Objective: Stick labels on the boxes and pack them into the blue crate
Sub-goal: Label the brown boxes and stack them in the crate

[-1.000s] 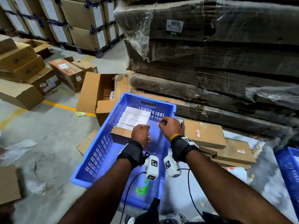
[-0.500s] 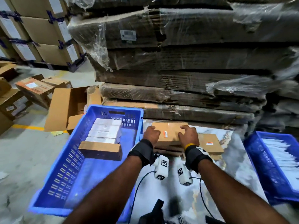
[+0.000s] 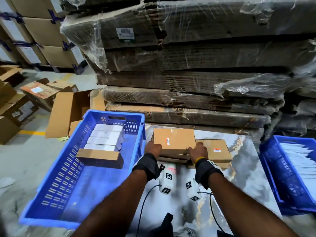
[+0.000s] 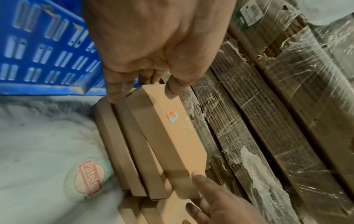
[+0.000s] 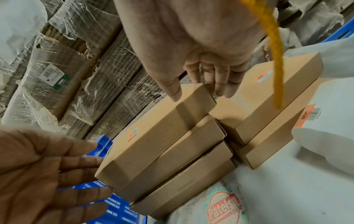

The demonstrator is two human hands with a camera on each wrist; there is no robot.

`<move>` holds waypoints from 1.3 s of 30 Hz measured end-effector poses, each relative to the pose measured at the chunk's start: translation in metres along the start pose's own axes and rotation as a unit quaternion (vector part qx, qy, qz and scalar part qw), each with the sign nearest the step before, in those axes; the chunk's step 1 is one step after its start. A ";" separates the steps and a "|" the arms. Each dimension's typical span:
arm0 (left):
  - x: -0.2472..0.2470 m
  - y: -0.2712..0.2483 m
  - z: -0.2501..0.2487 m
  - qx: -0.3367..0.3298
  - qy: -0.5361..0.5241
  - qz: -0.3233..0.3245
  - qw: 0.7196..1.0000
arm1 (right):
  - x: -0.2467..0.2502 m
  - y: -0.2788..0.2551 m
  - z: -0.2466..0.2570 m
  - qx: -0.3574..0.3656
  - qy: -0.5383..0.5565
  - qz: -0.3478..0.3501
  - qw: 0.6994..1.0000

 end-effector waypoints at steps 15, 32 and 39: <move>0.028 -0.087 0.010 -0.009 -0.075 -0.073 0.994 | 0.034 -0.063 -0.043 0.095 0.211 0.047 0.972; -0.018 -0.135 0.109 0.100 0.052 0.114 0.987 | -0.013 -0.057 -0.176 0.022 0.067 0.164 0.984; -0.029 -0.156 0.160 0.139 0.019 0.160 0.977 | -0.040 -0.043 -0.185 0.011 -0.021 0.197 0.980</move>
Point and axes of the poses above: each hand's wrist, its own y-axis towards the middle knuckle, its own x-axis out of the back of the hand, z = x × y, the point moved 8 cm from there along y, towards the middle knuckle, and after that the axes turned 15 degrees about -x, right-handed, at the moved point
